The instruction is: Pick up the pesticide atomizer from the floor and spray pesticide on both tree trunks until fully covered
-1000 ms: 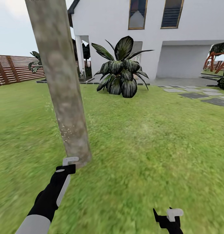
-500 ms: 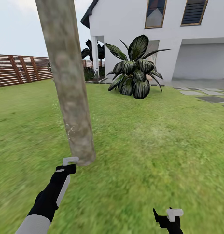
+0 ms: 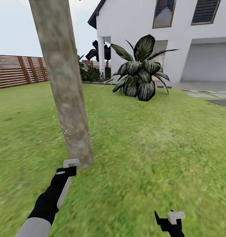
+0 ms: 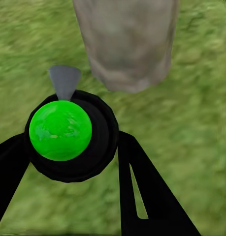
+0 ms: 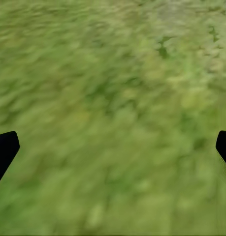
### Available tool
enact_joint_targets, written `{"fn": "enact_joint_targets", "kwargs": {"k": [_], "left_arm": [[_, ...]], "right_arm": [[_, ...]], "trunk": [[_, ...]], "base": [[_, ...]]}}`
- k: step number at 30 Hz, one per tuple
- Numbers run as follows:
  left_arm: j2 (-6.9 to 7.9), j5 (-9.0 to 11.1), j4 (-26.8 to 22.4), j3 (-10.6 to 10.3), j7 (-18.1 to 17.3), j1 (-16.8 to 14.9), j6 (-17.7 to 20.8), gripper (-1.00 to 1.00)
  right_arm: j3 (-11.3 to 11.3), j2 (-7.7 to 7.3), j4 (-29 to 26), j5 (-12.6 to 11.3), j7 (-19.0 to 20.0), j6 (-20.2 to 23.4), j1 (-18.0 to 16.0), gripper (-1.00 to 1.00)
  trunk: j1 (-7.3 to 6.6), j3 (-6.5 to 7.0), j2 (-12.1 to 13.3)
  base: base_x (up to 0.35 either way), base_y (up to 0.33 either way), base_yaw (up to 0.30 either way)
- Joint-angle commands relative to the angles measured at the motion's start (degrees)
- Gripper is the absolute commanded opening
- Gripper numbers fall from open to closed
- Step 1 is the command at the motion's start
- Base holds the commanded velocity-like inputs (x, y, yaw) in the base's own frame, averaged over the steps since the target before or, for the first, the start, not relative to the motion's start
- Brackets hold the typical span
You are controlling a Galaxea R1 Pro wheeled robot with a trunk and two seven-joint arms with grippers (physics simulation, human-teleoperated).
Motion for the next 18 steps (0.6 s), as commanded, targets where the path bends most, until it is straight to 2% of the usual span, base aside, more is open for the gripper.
{"fn": "enact_joint_targets", "kwargs": {"k": [1,11,18], "left_arm": [[0.0,0.0,0.0,0.0,0.0,0.0,0.0,-1.0],[0.01,0.0,0.3,0.0,0.0,0.0,0.0,-1.0],[0.15,-0.2,0.8,-0.5,-0.3,-0.1,0.4,-1.0]], "right_arm": [[0.0,0.0,0.0,0.0,0.0,0.0,0.0,1.0],[0.0,0.0,0.0,0.0,0.0,0.0,0.0,1.0],[-0.1,-0.07,0.0,0.0,0.0,0.0,0.0,1.0]], "trunk": [[0.0,0.0,0.0],[0.0,0.0,0.0],[0.0,0.0,0.0]], "base": [[0.079,-0.271,0.276],[0.077,-0.269,0.276],[0.009,-0.04,0.048]]}}
